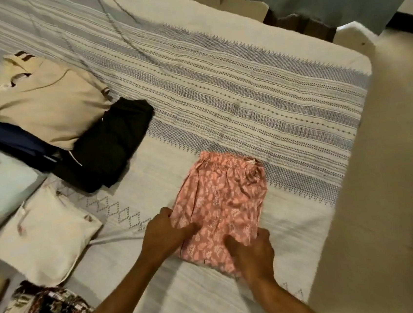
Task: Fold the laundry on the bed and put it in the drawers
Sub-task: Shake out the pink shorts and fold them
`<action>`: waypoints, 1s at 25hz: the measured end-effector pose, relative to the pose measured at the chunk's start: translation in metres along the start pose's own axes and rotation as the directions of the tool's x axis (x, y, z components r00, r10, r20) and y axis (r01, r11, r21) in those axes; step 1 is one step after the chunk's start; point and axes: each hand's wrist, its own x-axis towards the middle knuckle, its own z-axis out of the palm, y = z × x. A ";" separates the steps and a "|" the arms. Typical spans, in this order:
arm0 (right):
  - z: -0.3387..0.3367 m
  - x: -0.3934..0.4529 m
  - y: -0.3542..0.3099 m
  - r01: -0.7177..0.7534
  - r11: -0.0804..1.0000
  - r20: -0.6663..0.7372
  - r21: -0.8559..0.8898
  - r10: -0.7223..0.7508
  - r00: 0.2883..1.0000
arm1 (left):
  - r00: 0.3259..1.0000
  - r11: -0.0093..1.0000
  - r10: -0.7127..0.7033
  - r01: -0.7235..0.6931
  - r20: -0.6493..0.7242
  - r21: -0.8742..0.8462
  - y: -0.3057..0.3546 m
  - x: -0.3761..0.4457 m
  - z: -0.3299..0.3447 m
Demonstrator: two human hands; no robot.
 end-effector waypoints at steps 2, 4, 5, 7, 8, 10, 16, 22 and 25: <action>0.010 -0.006 0.018 -0.064 0.998 0.096 -0.012 0.064 0.993 | 1.000 0.999 0.030 -0.030 -0.005 -0.045 -0.017 -0.009 0.006; 0.012 -0.012 0.034 -0.097 0.995 0.165 0.004 0.095 0.982 | 0.999 0.985 0.039 -0.041 -0.011 -0.168 -0.031 -0.023 0.008; 0.009 -0.017 0.042 -0.093 0.996 0.198 0.013 0.088 0.976 | 0.999 0.972 0.033 -0.034 -0.007 -0.230 -0.037 -0.032 0.008; -0.002 -0.032 0.056 -0.101 0.995 0.276 0.015 0.093 0.957 | 0.998 0.955 -0.001 -0.016 -0.055 -0.296 -0.053 -0.055 0.012; -0.009 -0.039 0.063 -0.128 0.992 0.327 0.016 0.116 0.938 | 0.991 0.952 -0.037 -0.004 -0.129 -0.305 -0.063 -0.067 0.018; -0.016 -0.057 0.077 -0.212 0.977 0.406 0.005 0.192 0.893 | 0.935 0.896 -0.243 0.114 -0.258 -0.429 -0.087 -0.097 0.035; -0.011 -0.073 0.085 -0.259 0.966 0.408 -0.004 0.238 0.881 | 0.873 0.171 -0.389 0.381 0.293 -0.909 -0.076 -0.150 0.074; -0.041 -0.058 0.036 -0.107 0.958 0.419 -0.266 0.215 0.882 | 0.878 0.353 -0.470 0.282 0.091 -0.892 -0.034 -0.121 0.056; -0.074 -0.027 0.000 -0.028 0.989 0.302 -0.144 0.071 0.951 | 0.919 0.578 -0.365 0.099 -0.148 -0.810 -0.013 -0.134 -0.020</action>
